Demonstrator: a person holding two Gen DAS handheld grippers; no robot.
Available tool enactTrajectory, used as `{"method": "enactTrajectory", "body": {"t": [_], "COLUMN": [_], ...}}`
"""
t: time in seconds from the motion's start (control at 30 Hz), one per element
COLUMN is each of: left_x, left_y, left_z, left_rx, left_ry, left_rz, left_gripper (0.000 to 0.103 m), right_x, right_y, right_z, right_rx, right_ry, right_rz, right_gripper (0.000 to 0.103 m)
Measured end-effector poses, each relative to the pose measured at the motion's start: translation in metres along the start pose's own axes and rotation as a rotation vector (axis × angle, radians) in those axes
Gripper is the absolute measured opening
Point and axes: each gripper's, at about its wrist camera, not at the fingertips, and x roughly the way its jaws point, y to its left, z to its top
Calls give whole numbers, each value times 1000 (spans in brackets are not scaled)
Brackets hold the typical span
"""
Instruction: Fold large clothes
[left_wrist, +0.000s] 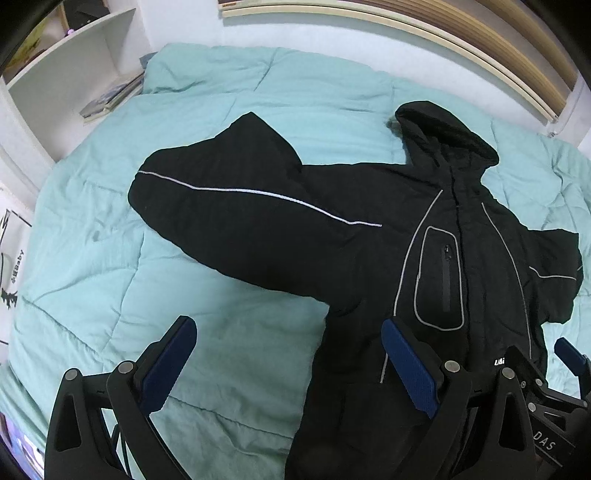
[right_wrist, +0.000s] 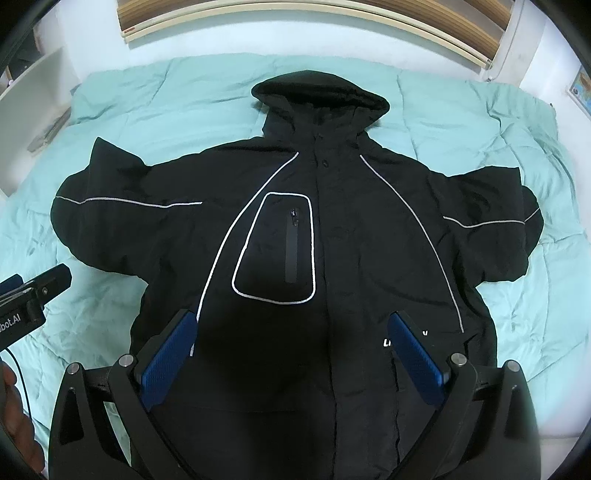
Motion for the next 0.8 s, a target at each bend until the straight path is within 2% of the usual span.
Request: {"method": "enactTrajectory", "body": {"t": [0.2, 0.4, 0.8], "left_x": [5, 11, 28], "left_y": [3, 4, 9], "left_z": [1, 2, 8], "left_rx": [-20, -17, -33], "left_ry": [-17, -3, 30], "left_rz": [-21, -3, -15], "left_gripper": [100, 100, 100], "right_x": [5, 10, 22], "right_y": [3, 6, 20], "right_z": [0, 0, 4], "right_rx": [0, -8, -34], "right_ry": [11, 22, 35], "right_rz": [3, 9, 20], "right_gripper": [103, 103, 103]}}
